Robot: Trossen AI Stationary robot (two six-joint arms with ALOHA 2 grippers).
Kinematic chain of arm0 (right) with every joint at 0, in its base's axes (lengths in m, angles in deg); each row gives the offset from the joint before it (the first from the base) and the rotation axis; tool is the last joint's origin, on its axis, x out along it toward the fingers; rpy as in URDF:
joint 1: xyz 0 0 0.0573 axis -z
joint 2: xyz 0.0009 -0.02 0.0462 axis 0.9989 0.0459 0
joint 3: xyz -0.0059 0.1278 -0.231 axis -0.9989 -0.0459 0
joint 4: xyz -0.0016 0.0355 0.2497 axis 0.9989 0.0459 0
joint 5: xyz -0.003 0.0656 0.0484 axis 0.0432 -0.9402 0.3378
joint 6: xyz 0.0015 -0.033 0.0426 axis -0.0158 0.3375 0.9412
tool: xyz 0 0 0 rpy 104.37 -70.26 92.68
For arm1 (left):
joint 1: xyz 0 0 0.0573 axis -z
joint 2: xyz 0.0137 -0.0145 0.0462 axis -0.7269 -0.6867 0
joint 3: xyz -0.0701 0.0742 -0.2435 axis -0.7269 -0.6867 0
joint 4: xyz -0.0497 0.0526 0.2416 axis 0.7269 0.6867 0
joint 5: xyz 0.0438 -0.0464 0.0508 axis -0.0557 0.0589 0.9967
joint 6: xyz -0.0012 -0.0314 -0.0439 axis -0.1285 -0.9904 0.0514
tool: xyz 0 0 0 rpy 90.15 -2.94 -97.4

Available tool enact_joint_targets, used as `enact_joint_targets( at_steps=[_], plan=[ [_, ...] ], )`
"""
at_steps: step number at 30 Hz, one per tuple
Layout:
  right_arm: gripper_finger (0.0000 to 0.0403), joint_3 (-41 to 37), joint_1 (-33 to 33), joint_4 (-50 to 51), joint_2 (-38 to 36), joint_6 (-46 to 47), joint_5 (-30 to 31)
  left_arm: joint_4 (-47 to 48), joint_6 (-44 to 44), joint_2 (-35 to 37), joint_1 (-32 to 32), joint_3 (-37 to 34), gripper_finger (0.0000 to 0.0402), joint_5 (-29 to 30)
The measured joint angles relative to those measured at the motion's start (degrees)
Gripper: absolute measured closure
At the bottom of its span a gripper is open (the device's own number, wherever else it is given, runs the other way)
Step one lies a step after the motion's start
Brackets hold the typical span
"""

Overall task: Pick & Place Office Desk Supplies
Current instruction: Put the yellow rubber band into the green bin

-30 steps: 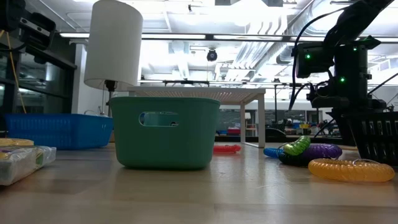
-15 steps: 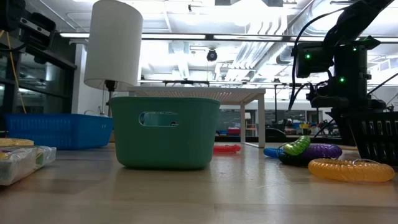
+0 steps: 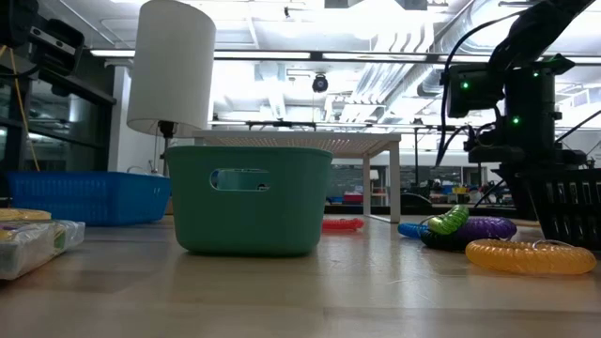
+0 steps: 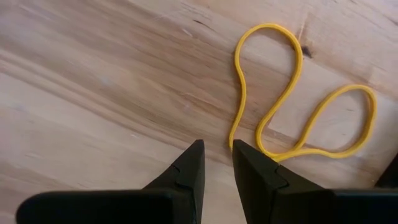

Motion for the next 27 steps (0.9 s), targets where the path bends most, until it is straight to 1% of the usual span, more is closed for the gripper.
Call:
enact_joint_targets(
  at_steps=[3, 7, 12, 17, 27],
  plan=[
    [0.0332, -0.02, 0.0, 0.04, -0.02, 0.02, 0.11, 0.0, 0.0, 0.0, -0.01, 0.0, 0.0323, 0.0],
    [0.0332, 0.0, 0.0, 0.27, 0.0, 0.02, 1.71, 0.0, 0.0, 0.02, 0.01, 0.0, 0.0323, 0.0],
    [0.0332, -0.02, -0.02, 0.64, 0.12, -0.04, 1.75, -0.02, 0.0, 0.02, -0.01, 0.0, 0.0323, 0.0],
    [0.0332, -0.02, -0.71, 0.64, 1.82, -0.98, 3.04, 0.0, 0.0, 0.01, 0.01, 0.0, 0.0323, 0.0],
    [0.0332, 0.2, -0.9, -0.3, 5.51, -2.14, 3.01, 0.0, 0.0, 0.0, -0.01, 0.0, 0.0323, 0.0]
  ],
)
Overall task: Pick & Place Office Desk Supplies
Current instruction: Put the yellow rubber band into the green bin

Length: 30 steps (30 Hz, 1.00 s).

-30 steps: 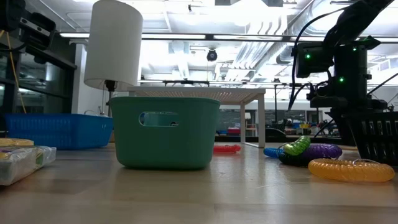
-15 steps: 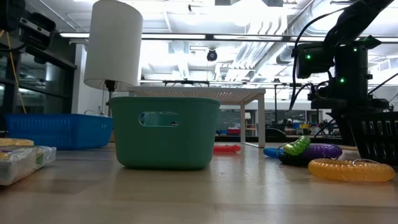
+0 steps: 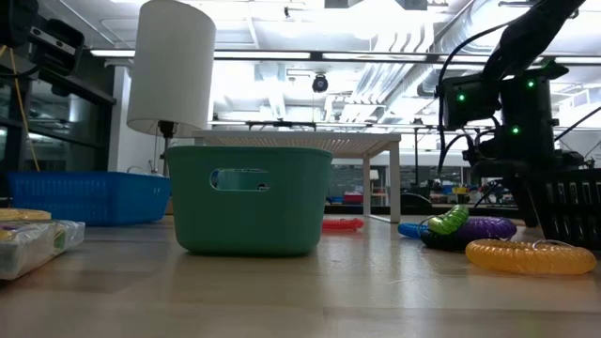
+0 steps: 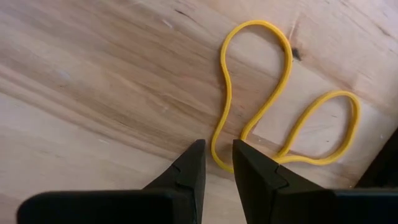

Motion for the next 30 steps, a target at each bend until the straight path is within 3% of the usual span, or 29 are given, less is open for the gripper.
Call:
enact_joint_targets(
  at_steps=[9, 19, 30],
  plan=[
    [0.0337, -0.07, 0.0, -0.37, 0.09, -0.04, -0.48, -0.01, 0.0, 0.01, 0.01, 0.0, 0.0323, 0.0],
    [0.0396, -0.15, 0.0, -0.41, 0.11, -0.29, -0.81, 0.0, 0.0, 0.01, 0.0, 0.0, 0.0323, 0.0],
    [0.04, -0.33, 0.0, -1.02, -0.78, -1.75, -0.18, 0.0, 0.0, 0.01, 0.0, 0.0, 0.0323, 0.0]
  ],
)
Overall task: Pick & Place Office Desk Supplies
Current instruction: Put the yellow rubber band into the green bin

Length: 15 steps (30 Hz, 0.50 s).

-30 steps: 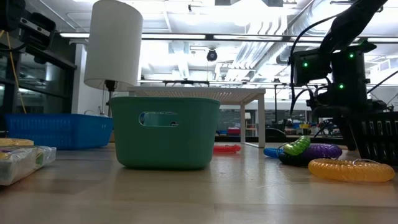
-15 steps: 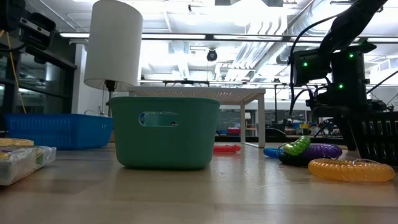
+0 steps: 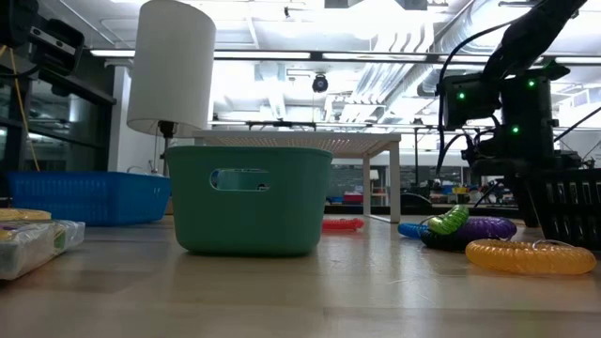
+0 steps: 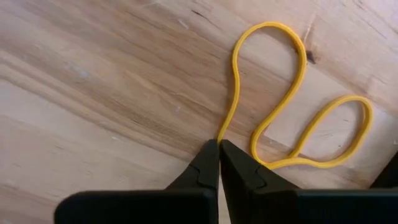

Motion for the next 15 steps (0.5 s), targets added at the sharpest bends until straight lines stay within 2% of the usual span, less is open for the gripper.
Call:
enact_joint_targets(
  at_steps=[6, 15],
  plan=[
    [0.04, -0.13, 0.04, -0.33, -3.96, -0.94, 0.97, -0.02, 0.0, -0.02, 0.0, 0.0, 0.0323, 0.0],
    [0.04, 0.0, 0.02, -0.47, -12.71, -2.75, -2.88, -0.01, 0.0, -0.01, 0.02, 0.0, 0.0323, 0.0]
  ],
)
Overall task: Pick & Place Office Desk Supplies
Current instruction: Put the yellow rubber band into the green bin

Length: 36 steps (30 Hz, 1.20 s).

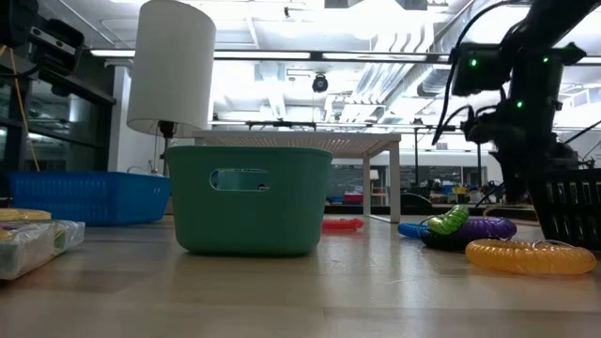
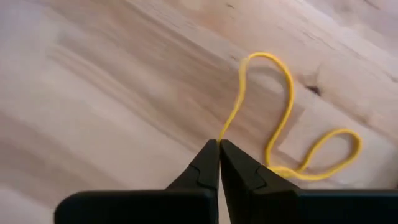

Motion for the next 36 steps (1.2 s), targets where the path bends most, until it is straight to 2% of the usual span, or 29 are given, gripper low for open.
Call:
enact_joint_targets(
  at_steps=[6, 13, 20, 30, 36],
  plan=[
    [0.04, 0.0, -0.02, -2.1, -6.2, -1.56, -5.67, 0.01, 0.0, 0.0, -0.01, 0.0, 0.0323, 0.0],
    [0.04, 0.04, 0.01, -10.47, -10.8, -3.91, -10.99, 0.0, 0.0, 0.02, -0.01, 0.0, 0.0323, 0.0],
    [0.04, 0.09, 0.01, -17.26, -12.53, -5.45, -16.55, 0.01, 0.0, 0.0, -0.02, 0.0, 0.0323, 0.0],
    [0.04, 0.09, -0.01, -19.09, -12.53, -6.12, -18.66, 0.01, 0.0, 0.01, 0.0, 0.0, 0.0323, 0.0],
    [0.04, 0.09, -0.02, -23.88, -12.53, -7.44, -22.98, 0.02, 0.0, 0.02, -0.02, 0.0, 0.0323, 0.0]
  ],
)
